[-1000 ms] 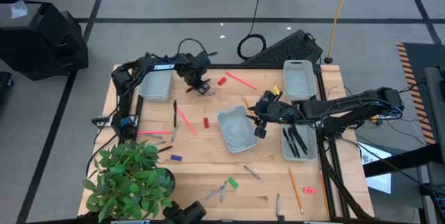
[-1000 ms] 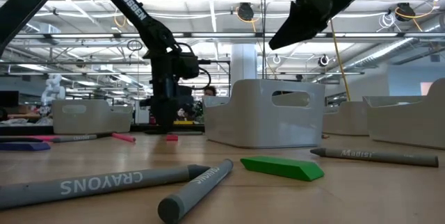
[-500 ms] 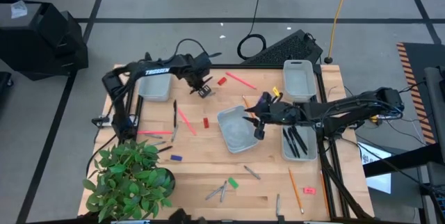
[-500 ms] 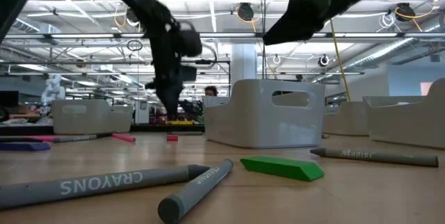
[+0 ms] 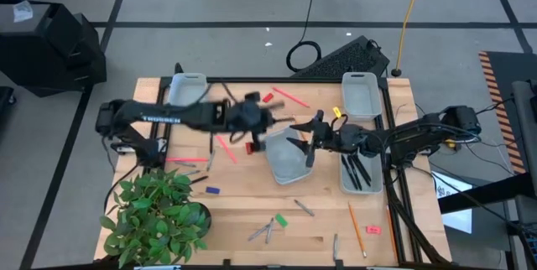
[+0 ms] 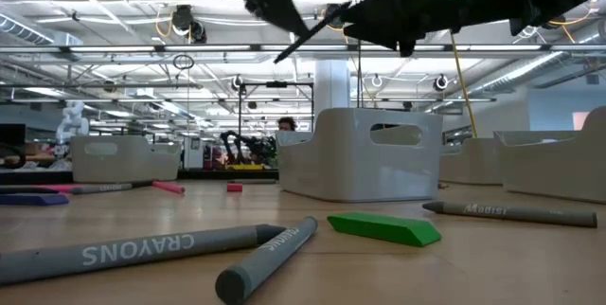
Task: Sort crayons/erasers/pens/pencils in bins
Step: Put the black pen into the bottom right gray bin
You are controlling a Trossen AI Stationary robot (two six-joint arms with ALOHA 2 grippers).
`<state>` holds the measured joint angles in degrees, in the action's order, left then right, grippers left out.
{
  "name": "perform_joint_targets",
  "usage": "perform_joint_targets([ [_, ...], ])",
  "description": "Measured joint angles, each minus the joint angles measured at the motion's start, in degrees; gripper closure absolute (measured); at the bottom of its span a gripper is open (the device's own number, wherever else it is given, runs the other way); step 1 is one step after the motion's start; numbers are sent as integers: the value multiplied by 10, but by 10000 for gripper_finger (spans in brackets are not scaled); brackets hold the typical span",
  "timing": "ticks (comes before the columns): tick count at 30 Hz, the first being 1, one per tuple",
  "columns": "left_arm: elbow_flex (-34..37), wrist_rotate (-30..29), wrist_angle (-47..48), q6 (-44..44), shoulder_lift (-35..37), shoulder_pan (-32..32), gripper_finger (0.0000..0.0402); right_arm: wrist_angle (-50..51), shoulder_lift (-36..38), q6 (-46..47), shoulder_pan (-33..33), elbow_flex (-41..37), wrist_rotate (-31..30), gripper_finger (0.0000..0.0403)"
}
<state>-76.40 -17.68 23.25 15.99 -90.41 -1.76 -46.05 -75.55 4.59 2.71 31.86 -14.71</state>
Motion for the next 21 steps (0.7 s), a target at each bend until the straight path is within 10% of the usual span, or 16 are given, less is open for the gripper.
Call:
perform_joint_targets([
  [7, 0, -217, 0, 263, 0, 95, 373, 207, 80, 176, -1, 0, 106, 203],
  [21, 0, -297, -194, 751, -99, 143, 371, 279, 120, 337, -47, 36, 164, 204],
])
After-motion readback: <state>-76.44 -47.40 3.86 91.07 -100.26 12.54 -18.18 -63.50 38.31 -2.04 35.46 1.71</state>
